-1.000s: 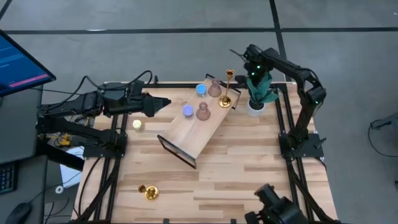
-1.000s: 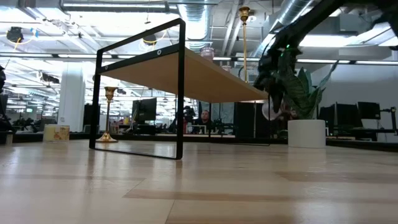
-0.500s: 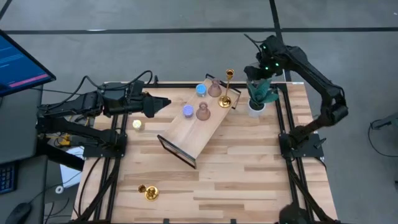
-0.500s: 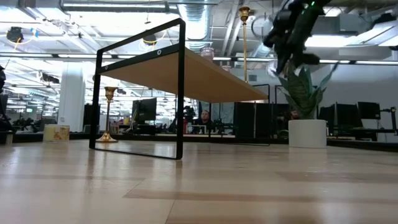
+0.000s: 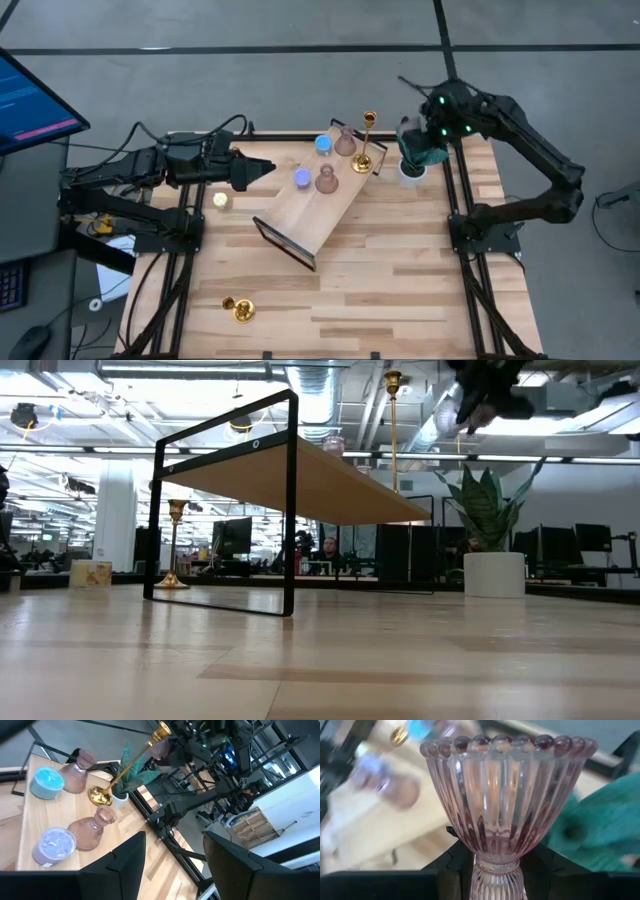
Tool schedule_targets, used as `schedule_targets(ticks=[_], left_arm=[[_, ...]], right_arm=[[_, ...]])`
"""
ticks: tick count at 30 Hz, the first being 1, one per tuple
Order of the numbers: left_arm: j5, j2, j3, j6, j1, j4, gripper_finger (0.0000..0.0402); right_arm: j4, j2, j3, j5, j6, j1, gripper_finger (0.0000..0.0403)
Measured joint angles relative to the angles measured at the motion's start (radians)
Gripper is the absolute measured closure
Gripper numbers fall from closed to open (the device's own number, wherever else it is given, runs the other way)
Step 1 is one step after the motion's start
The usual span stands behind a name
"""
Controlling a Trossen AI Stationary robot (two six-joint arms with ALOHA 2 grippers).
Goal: Pick & Place candle stick holders
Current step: Put the glass candle holder on the shelf
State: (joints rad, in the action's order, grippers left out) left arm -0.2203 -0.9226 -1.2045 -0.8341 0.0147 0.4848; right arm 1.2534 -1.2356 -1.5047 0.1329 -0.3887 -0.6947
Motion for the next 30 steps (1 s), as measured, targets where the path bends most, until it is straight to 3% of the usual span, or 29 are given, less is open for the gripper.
schedule_targets(ticks=[6, 12, 21, 30], left_arm=[[0.043, 0.000, 0.000, 0.000, 0.000, 0.000, 0.0202], [0.076, 0.000, 0.000, 0.002, 0.000, 0.000, 0.0202], [0.090, 0.000, 0.000, 0.026, 0.000, 0.000, 0.0202], [0.146, 0.000, 0.000, 0.026, 0.000, 0.000, 0.0202]], right_arm=[[0.093, 0.054, 0.000, -0.005, -0.140, 0.265, 0.0292], [0.146, 0.004, -0.001, -0.068, -0.346, 0.587, 0.0292], [0.262, -0.238, -0.001, 0.035, -0.518, 0.923, 0.0292], [0.321, -0.543, -0.001, 0.211, -0.428, 1.072, 0.0292]])
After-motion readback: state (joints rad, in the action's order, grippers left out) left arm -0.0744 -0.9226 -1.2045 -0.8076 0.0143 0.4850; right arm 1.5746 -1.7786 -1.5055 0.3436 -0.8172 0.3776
